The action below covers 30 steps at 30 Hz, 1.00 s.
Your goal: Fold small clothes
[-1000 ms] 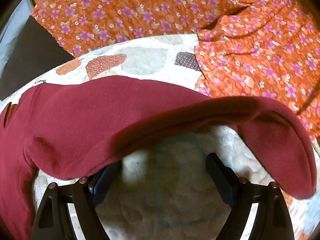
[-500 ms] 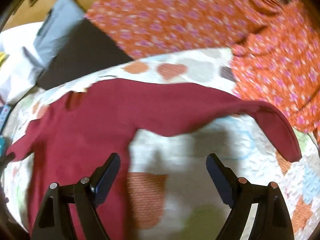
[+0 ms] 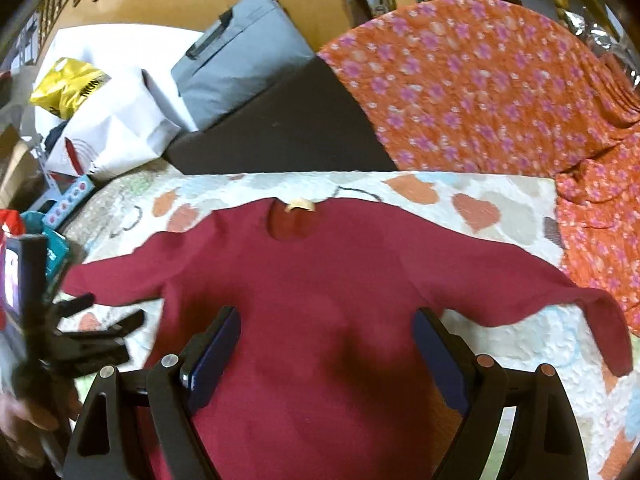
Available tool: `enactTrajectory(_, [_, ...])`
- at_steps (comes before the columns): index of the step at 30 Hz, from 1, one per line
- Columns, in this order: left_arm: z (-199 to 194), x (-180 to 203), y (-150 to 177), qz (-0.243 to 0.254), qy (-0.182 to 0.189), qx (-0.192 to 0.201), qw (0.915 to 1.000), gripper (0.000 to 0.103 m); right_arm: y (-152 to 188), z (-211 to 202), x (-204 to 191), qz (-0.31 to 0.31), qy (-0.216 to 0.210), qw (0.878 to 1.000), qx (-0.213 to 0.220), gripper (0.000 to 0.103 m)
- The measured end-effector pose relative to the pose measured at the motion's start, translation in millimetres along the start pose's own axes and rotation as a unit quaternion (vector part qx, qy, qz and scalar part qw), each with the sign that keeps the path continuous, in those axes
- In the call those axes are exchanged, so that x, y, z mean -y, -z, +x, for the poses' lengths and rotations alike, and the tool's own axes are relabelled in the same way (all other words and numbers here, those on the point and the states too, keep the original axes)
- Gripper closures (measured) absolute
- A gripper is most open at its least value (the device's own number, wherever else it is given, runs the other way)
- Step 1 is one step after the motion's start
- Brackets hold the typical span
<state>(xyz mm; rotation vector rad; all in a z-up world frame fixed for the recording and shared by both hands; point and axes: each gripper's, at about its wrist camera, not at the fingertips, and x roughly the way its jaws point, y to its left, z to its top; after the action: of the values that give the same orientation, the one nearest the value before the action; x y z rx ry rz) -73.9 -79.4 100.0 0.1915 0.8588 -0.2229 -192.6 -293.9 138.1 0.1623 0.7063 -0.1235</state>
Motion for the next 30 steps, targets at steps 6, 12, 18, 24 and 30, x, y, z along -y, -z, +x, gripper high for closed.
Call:
enactTrajectory(6, [1.3,-6.5,-3.3,-0.018,0.002,0.004,0.9998,0.005,-4.7,8.5,-15.2,0.002,0.002,1.000,-0.005,0.016])
enactTrajectory(12, [4.7,-11.3,-4.8,-0.035,0.013,-0.005,0.9993,0.005,-9.0,14.1,-24.6,-0.015,0.012,1.000,-0.007,0.016])
enactTrajectory(18, [6.7,-12.3,-6.8,-0.035,0.009,-0.008,0.9993,0.005,-8.1,24.4,-31.7,-0.016,0.009,1.000,-0.018,0.016])
enactTrajectory(24, [9.7,-15.8,-6.1,-0.042,0.008,-0.016,0.9990,0.005,-7.6,31.3,-30.2,-0.006,0.004,1.000,-0.025,0.016])
enactTrajectory(30, [12.7,-19.1,-6.9,-0.047,0.003,-0.019,0.9987,0.005,-6.9,37.7,-28.0,0.001,0.006,0.999,-0.031,0.016])
